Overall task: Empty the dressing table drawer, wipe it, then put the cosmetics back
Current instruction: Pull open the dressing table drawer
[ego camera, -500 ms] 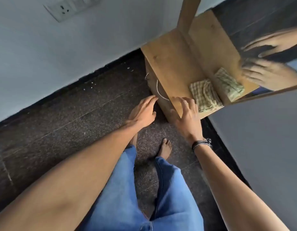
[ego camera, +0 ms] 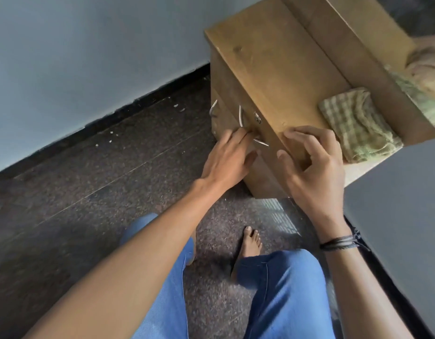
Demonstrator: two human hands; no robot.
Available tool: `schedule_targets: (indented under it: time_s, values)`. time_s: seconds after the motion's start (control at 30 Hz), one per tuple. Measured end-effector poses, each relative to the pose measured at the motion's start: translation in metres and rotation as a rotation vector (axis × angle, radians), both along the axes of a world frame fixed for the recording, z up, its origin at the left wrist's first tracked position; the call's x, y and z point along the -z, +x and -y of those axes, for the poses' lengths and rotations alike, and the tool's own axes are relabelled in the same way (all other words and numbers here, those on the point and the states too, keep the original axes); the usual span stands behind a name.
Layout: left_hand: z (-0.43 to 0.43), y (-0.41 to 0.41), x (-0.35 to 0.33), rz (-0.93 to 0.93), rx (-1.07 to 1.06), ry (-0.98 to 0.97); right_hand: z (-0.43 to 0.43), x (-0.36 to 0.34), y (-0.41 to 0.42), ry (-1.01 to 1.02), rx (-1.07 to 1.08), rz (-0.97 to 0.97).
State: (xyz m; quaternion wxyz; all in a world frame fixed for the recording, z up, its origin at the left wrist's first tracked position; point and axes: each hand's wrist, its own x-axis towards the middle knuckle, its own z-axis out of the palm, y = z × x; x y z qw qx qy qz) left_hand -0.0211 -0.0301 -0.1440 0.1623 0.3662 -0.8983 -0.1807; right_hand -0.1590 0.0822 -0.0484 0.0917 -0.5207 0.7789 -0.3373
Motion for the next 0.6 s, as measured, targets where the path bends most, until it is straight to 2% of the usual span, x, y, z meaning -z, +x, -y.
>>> schedule_targets:
  time_s: [0.1,0.27,0.47,0.6]
  values:
    - [0.0,-0.004,0.01,-0.062,-0.034,-0.065,-0.001,0.002,0.0,-0.025,0.0,-0.002]
    - [-0.001,0.004,0.009,-0.094,-0.051,-0.042,-0.001,0.004,0.002,-0.02,0.021,-0.004]
    - [-0.019,0.043,-0.008,-0.044,-0.145,0.037,-0.003,-0.008,0.012,-0.015,0.043,0.074]
    - [-0.03,0.073,-0.022,0.015,-0.217,0.134,-0.022,-0.006,0.051,0.001,-0.084,0.012]
